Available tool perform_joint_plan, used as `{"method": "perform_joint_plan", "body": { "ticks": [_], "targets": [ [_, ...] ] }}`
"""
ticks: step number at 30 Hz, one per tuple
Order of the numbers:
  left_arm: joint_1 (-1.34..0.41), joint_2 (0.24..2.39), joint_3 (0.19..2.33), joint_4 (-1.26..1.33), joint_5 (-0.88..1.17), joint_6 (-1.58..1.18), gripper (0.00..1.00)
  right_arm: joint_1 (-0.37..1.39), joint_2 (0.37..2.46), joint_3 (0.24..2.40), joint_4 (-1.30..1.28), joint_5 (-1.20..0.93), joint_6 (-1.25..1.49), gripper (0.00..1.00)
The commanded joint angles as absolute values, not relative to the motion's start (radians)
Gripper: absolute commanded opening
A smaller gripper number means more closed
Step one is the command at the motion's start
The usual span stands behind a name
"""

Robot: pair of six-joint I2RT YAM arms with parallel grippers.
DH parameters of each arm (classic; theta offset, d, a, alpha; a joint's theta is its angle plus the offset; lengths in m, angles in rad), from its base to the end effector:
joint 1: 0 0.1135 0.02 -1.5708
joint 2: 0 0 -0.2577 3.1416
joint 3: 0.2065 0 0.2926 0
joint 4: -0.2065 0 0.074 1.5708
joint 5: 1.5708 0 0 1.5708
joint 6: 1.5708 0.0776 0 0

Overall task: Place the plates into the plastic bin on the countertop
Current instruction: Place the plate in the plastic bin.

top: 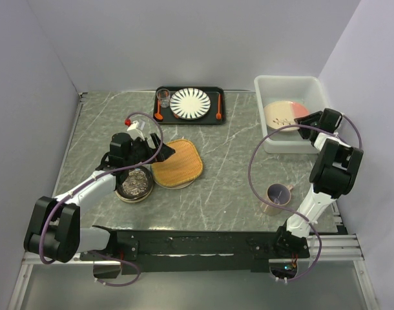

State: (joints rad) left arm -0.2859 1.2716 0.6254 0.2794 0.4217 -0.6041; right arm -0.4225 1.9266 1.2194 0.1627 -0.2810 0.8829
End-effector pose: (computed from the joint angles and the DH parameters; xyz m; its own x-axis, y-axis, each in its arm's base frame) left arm 0.3211 -0.1275 0.1833 -0.6376 -0.3528 -0.6849 0.3180 0.6892 -0.6510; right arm 0.4589 -0.1827 0.1376 -0.1627 0.8870 -0.4321 0.4778 0.4540 0.7521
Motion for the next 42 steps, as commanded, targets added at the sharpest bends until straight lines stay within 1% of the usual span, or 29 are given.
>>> {"method": "perform_joint_plan", "body": {
  "ticks": [1, 3, 4, 6, 7, 12, 16, 21, 26, 31, 42],
  "targets": [
    [-0.287, 1.243, 0.623, 0.313, 0.431, -0.587, 0.99, -0.411, 1.933, 1.29, 0.172, -0.264, 0.836, 0.56],
    [-0.287, 1.243, 0.623, 0.314, 0.436, -0.586, 0.99, -0.408, 1.931, 1.293, 0.149, -0.243, 0.816, 0.63],
    [-0.287, 1.244, 0.623, 0.316, 0.437, -0.587, 0.99, -0.405, 1.928, 1.295, 0.138, -0.221, 0.808, 0.7],
    [-0.287, 1.241, 0.621, 0.318, 0.44, -0.588, 0.99, -0.399, 1.927, 1.307, 0.103, -0.195, 0.787, 0.78],
    [-0.287, 1.239, 0.621, 0.318, 0.439, -0.588, 0.99, -0.397, 1.927, 1.316, 0.085, -0.184, 0.779, 0.85],
    [-0.288, 1.235, 0.618, 0.319, 0.442, -0.588, 0.99, -0.387, 1.947, 1.391, -0.037, -0.106, 0.724, 0.99],
    [-0.287, 1.229, 0.618, 0.314, 0.44, -0.586, 0.99, -0.382, 1.968, 1.471, -0.126, -0.038, 0.677, 1.0],
    [-0.287, 1.23, 0.62, 0.322, 0.448, -0.591, 0.99, -0.328, 1.956, 1.529, -0.212, 0.136, 0.611, 1.0],
    [-0.287, 1.239, 0.621, 0.327, 0.456, -0.592, 0.99, -0.299, 1.956, 1.575, -0.265, 0.238, 0.581, 1.0],
    [-0.287, 1.247, 0.626, 0.324, 0.453, -0.589, 0.99, -0.279, 1.875, 1.496, -0.183, 0.25, 0.58, 1.0],
    [-0.287, 1.269, 0.644, 0.292, 0.414, -0.588, 0.99, -0.196, 1.737, 1.485, -0.163, 0.245, 0.56, 1.0]
  ]
}}
